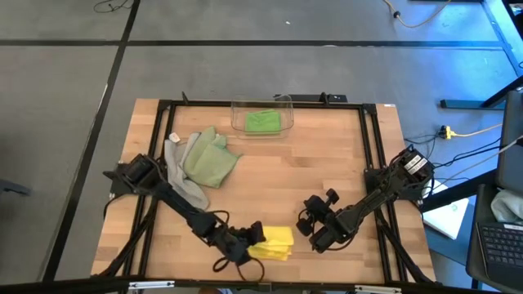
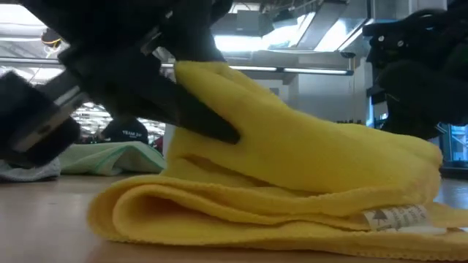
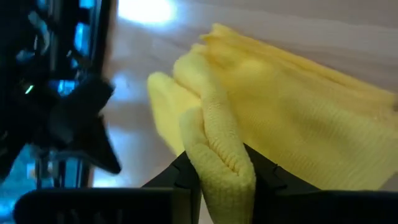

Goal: Fold microfiber towels
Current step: Fold the yellow microfiber cloth

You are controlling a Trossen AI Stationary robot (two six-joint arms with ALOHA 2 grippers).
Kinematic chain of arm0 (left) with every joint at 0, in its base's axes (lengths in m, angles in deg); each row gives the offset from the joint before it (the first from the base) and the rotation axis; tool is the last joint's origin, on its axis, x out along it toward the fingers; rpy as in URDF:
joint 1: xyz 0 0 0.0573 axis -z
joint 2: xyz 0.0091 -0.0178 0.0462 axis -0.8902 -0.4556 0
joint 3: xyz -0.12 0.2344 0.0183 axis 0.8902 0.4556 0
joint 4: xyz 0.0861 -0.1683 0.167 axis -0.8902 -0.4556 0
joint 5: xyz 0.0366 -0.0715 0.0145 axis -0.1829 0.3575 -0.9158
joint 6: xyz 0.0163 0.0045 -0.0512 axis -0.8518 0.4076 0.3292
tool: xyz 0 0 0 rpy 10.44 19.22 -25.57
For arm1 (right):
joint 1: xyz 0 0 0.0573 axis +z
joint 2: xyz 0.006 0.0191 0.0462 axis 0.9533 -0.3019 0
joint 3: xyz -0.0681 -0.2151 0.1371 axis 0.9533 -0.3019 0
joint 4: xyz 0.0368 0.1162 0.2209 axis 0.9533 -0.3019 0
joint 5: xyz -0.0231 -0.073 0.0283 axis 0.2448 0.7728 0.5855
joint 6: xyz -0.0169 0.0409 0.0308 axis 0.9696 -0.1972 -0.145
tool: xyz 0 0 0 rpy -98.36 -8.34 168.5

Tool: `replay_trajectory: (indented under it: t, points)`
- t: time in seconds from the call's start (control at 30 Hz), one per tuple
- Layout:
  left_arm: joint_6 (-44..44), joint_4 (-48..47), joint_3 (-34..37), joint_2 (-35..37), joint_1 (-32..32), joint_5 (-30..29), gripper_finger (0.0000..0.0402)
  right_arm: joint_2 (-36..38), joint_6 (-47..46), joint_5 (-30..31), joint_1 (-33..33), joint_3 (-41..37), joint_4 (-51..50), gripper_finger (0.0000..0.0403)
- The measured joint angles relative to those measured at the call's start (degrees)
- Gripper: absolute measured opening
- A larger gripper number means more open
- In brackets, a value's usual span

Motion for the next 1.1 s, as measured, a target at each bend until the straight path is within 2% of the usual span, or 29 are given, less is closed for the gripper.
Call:
replay_trajectory:
  t: [0.23, 0.47, 0.57, 0.6, 0.67, 0.77, 0.83, 0.97, 1.1]
  points:
    - [-2.3, -2.6, 0.0, -2.9, 2.6, 1.8, 0.0071, 0.0, 0.0, 0.2, 0.0, -0.2, -1.5, 0.0026]
    - [-4.2, -1.8, -0.3, -4.6, 4.7, 0.1, 0.0071, 0.0, 0.1, 0.6, 0.4, -0.2, -1.4, 0.0026]
    - [-3.6, -1.9, -0.3, -4.7, 4.7, -0.7, 0.0071, 0.0, 0.8, 3.2, 2.1, 1.1, -0.3, 0.0026]
    - [-3.5, -1.9, -0.3, -4.7, 4.7, -0.8, 0.0071, 0.0, 3.1, 4.9, 3.0, 1.8, 1.8, 0.0026]
    - [-3.3, -2.1, -0.2, -4.7, 4.4, -0.6, 0.0071, 0.0, 13.6, 5.1, 4.5, 3.1, 9.6, 0.0026]
    - [-3.0, -2.2, -0.2, -4.8, 3.8, 0.3, 0.0071, 0.0, 35.7, -4.0, 5.4, 3.1, 29.0, 0.0026]
    - [-2.9, -2.3, -0.2, -4.8, 3.5, 0.5, 0.0071, -0.2, 45.3, -8.7, 5.2, 2.6, 39.2, 0.0026]
    - [-2.8, -2.4, -0.1, -4.8, 3.3, 0.7, 0.0071, -0.4, 49.8, -6.4, 3.5, 2.5, 43.6, 0.0026]
    - [-1.7, -2.5, -0.1, -4.9, 3.2, 0.7, 0.0071, -5.3, 51.1, -13.9, 0.0, 2.5, 53.0, 0.0017]
